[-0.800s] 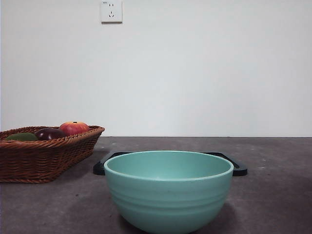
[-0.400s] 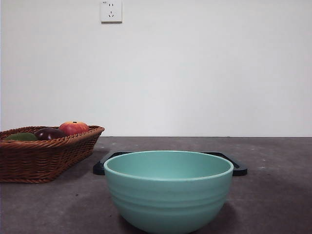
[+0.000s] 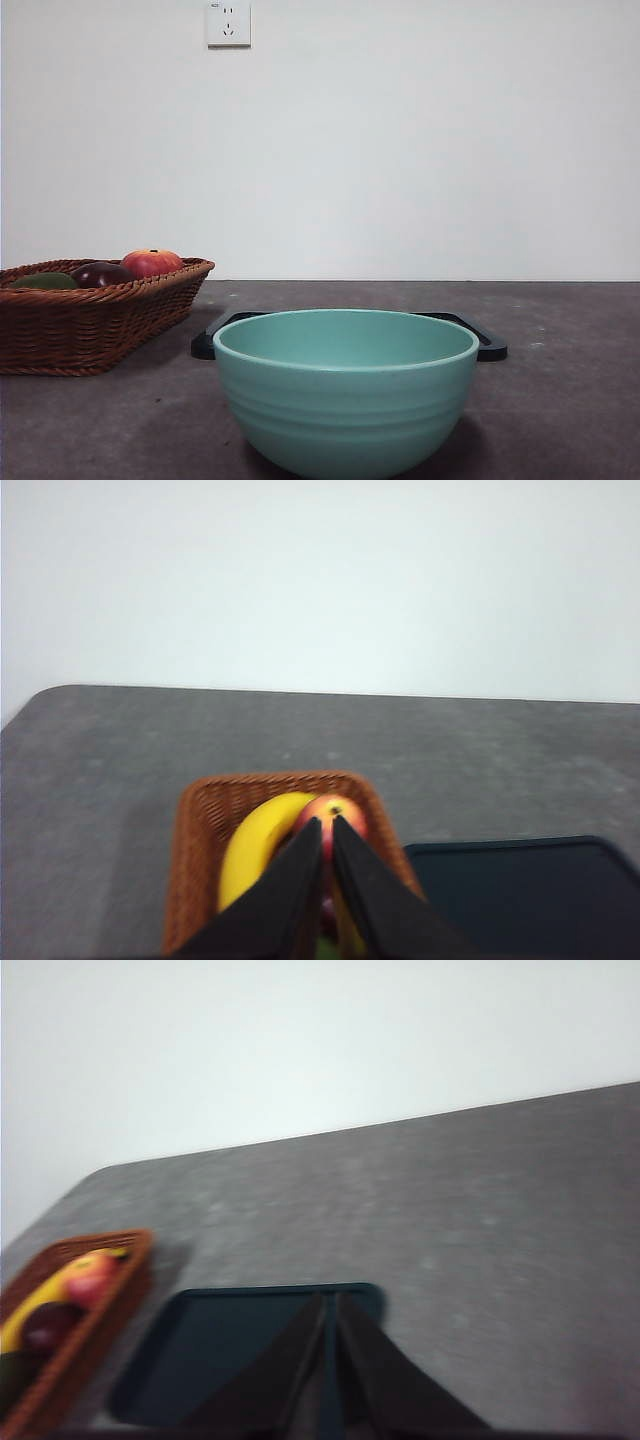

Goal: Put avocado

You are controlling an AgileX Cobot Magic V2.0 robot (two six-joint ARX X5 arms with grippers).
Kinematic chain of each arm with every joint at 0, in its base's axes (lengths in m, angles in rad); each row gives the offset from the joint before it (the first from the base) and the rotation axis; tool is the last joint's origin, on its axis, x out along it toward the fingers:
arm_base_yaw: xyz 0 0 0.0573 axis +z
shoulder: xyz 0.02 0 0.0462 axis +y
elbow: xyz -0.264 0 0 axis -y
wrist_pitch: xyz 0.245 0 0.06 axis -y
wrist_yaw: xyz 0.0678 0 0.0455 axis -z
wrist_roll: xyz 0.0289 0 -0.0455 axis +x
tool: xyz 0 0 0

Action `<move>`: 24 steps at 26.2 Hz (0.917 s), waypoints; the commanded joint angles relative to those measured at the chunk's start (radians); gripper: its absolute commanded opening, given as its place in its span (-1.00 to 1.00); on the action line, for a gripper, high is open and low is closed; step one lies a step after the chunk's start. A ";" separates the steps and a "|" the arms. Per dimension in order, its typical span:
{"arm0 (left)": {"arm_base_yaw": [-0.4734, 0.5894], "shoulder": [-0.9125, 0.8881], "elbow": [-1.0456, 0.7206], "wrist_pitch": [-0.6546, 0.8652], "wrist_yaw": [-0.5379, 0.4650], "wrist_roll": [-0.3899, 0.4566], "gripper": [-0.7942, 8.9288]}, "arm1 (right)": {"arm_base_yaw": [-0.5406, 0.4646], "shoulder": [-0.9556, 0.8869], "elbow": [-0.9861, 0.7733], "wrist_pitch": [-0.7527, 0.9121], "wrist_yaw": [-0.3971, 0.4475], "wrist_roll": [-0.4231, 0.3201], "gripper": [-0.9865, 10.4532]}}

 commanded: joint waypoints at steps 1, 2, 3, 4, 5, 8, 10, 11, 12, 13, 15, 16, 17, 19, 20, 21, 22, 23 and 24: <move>-0.003 0.080 0.112 -0.031 0.063 -0.004 -0.80 | 0.043 0.080 0.102 -0.029 -0.006 -0.021 -0.81; -0.003 0.108 0.145 -0.052 0.104 -0.005 -0.80 | 0.061 0.108 0.132 -0.039 -0.009 -0.031 -0.81; -0.003 0.133 0.172 -0.065 0.140 -0.008 -0.80 | 0.076 0.132 0.158 -0.049 -0.016 -0.038 -0.81; -0.003 0.162 0.203 -0.084 0.187 -0.014 -0.80 | 0.093 0.159 0.187 -0.062 -0.029 -0.045 -0.81; -0.003 0.190 0.230 -0.102 0.233 -0.027 -0.80 | 0.109 0.187 0.213 -0.079 -0.041 -0.048 -0.81; -0.008 0.263 0.293 -0.161 0.347 -0.051 -0.80 | 0.154 0.259 0.286 -0.144 -0.058 -0.074 -0.81; -0.017 0.299 0.316 -0.190 0.408 -0.058 -0.80 | 0.183 0.292 0.322 -0.189 -0.057 -0.098 -0.81; -0.023 0.314 0.322 -0.204 0.434 -0.059 -0.80 | 0.197 0.304 0.335 -0.210 -0.057 -0.098 -0.81; -0.028 0.325 0.323 -0.212 0.451 -0.060 -0.80 | 0.207 0.310 0.343 -0.225 -0.060 -0.098 -0.81; -0.034 0.335 0.323 -0.225 0.465 -0.059 -0.80 | 0.217 0.313 0.347 -0.238 -0.061 -0.098 -0.81; -0.043 0.350 0.323 -0.252 0.486 -0.060 -0.80 | 0.233 0.314 0.348 -0.270 -0.063 -0.098 -0.81; -0.047 0.355 0.323 -0.269 0.496 -0.059 -0.80 | 0.239 0.314 0.348 -0.292 -0.063 -0.098 -0.81; -0.049 0.360 0.323 -0.286 0.500 -0.060 -0.80 | 0.241 0.314 0.348 -0.314 -0.063 -0.098 -0.81; -0.052 0.363 0.323 -0.324 0.502 -0.060 -0.80 | 0.242 0.312 0.348 -0.360 -0.063 -0.098 -0.81; -0.053 0.363 0.323 -0.345 0.502 -0.060 -0.80 | 0.243 0.311 0.348 -0.381 -0.063 -0.098 -0.81; -0.054 0.363 0.323 -0.367 0.502 -0.060 -0.80 | 0.242 0.306 0.348 -0.408 -0.063 -0.098 -0.81; -0.054 0.363 0.323 -0.386 0.503 -0.060 -0.80 | 0.242 0.304 0.348 -0.431 -0.063 -0.098 -0.81; -0.054 0.361 0.323 -0.415 0.504 -0.060 -0.80 | 0.242 0.302 0.348 -0.459 -0.062 -0.100 -0.81; -0.054 0.357 0.323 -0.441 0.507 -0.059 -0.79 | 0.242 0.296 0.348 -0.475 -0.058 -0.110 -0.81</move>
